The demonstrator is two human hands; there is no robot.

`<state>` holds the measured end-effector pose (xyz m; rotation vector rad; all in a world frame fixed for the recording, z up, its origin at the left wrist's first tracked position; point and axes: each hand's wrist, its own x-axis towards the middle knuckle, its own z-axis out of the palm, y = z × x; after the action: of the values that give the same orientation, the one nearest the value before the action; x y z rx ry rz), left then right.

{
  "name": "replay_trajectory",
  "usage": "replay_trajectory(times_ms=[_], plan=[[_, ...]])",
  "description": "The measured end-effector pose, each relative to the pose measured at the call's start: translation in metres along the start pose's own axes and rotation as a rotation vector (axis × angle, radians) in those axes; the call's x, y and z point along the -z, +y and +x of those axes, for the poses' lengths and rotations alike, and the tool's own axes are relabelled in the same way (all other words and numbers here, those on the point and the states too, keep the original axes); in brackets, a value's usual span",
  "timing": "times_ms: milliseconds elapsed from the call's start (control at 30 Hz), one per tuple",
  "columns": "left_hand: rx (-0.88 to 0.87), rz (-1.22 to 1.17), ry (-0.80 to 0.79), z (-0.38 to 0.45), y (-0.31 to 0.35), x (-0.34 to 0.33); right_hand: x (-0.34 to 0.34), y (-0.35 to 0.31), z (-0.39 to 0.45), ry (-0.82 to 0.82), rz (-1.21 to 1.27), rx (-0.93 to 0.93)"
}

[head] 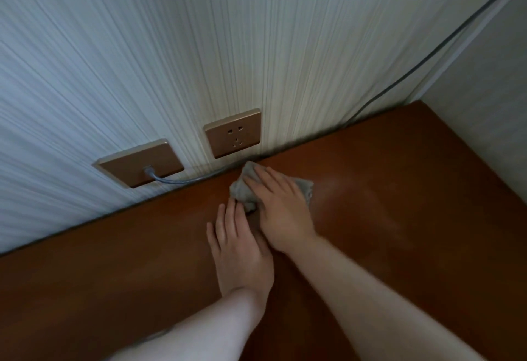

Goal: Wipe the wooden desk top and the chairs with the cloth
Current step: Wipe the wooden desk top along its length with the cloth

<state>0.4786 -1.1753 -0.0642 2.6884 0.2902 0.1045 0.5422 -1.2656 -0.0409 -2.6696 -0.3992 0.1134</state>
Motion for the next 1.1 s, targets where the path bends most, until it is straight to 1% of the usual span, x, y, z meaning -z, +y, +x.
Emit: replay_trajectory(times_ms=[33, 67, 167, 200, 233, 267, 367, 400, 467, 500, 567, 633, 667, 700, 767, 833, 900, 933, 967, 1000, 1033, 1100], plan=[[0.002, -0.004, 0.020, 0.001, 0.000, 0.000, 0.005, 0.013, 0.007, -0.001, -0.030, 0.029], [0.006, -0.016, 0.034, 0.001, 0.001, 0.001, 0.008, 0.028, 0.014, 0.034, -0.070, -0.001], [0.015, -0.109, 0.059, -0.002, 0.003, 0.004, 0.015, 0.049, 0.007, 0.172, -0.088, -0.276], [0.014, -0.141, 0.069, -0.002, 0.003, 0.005, 0.012, 0.044, -0.004, 0.195, -0.077, -0.299], [0.014, -0.163, 0.078, -0.003, 0.003, 0.007, 0.009, 0.035, -0.017, 0.187, -0.064, -0.270], [0.016, -0.179, 0.088, -0.002, 0.002, 0.008, 0.007, 0.023, -0.029, 0.138, -0.041, -0.198], [0.059, -0.287, 0.119, -0.002, 0.002, 0.007, 0.004, -0.006, -0.031, -0.119, 0.027, 0.107], [0.095, -0.349, 0.140, -0.002, 0.002, 0.011, 0.004, -0.012, -0.023, -0.193, 0.019, 0.186], [0.146, -0.450, 0.150, 0.000, -0.002, 0.024, -0.001, -0.020, -0.004, -0.267, -0.059, 0.290], [0.146, -0.457, 0.140, 0.002, -0.007, 0.032, -0.005, -0.025, 0.005, -0.295, -0.111, 0.320], [0.150, -0.375, 0.156, 0.007, -0.029, 0.045, -0.013, -0.041, 0.017, -0.329, -0.173, 0.361], [0.188, -0.215, 0.190, 0.010, -0.062, 0.056, -0.024, -0.062, 0.020, -0.334, -0.149, 0.375], [0.204, -0.139, 0.182, 0.012, -0.076, 0.060, -0.027, -0.069, 0.020, -0.325, -0.128, 0.359], [0.213, -0.074, 0.154, 0.011, -0.088, 0.062, -0.027, -0.070, 0.019, -0.293, -0.105, 0.332], [0.215, 0.017, 0.086, 0.009, -0.101, 0.063, -0.023, -0.056, 0.016, -0.143, -0.069, 0.204], [0.216, 0.054, 0.044, 0.006, -0.106, 0.061, -0.013, -0.028, 0.009, 0.035, -0.070, -0.017], [0.218, 0.078, 0.046, 0.007, -0.106, 0.059, -0.007, -0.007, -0.007, 0.169, -0.081, -0.261], [0.227, 0.087, 0.051, 0.008, -0.105, 0.058, -0.009, -0.009, -0.015, 0.216, -0.085, -0.388], [0.231, 0.095, 0.052, 0.008, -0.104, 0.057, -0.016, -0.021, -0.022, 0.256, -0.091, -0.476], [0.230, 0.101, 0.052, 0.008, -0.104, 0.057, -0.024, -0.041, -0.029, 0.267, -0.067, -0.477], [0.226, 0.101, 0.053, 0.008, -0.104, 0.057, -0.035, -0.064, -0.033, 0.240, -0.030, -0.384], [0.217, 0.087, 0.069, 0.008, -0.106, 0.056, -0.055, -0.103, -0.032, 0.059, 0.031, -0.055]])
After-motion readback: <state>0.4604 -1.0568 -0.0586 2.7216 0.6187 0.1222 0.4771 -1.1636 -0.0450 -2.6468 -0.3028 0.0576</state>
